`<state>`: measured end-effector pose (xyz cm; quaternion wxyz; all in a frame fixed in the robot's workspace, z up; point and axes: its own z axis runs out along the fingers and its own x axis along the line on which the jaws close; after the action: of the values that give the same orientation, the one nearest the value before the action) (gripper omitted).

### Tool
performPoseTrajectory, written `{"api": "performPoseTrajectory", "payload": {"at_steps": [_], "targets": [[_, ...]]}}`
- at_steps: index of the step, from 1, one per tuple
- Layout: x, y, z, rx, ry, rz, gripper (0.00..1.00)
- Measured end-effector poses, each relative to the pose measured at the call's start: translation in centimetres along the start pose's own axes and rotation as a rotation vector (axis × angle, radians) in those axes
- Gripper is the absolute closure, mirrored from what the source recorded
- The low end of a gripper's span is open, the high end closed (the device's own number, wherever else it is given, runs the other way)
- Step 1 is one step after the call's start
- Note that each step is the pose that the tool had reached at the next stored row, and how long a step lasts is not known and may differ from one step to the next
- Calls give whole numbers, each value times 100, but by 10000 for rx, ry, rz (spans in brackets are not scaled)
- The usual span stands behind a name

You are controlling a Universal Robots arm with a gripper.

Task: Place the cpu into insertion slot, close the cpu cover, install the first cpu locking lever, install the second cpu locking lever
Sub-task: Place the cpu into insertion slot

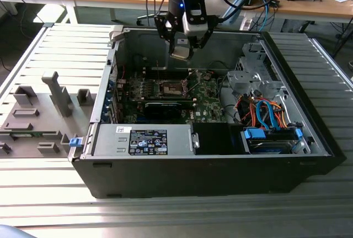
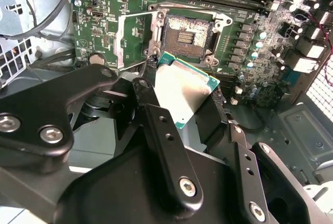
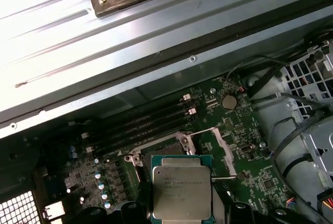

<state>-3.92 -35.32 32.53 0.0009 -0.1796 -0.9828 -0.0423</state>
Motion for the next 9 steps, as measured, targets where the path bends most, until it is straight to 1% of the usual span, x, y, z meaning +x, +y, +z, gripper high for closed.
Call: {"api": "performPoseTrajectory", "payload": {"at_steps": [4, 9], "targets": [[0, 0, 2, 42, -29, 159, 46], [0, 0, 3, 51, -37, 201, 46]]}}
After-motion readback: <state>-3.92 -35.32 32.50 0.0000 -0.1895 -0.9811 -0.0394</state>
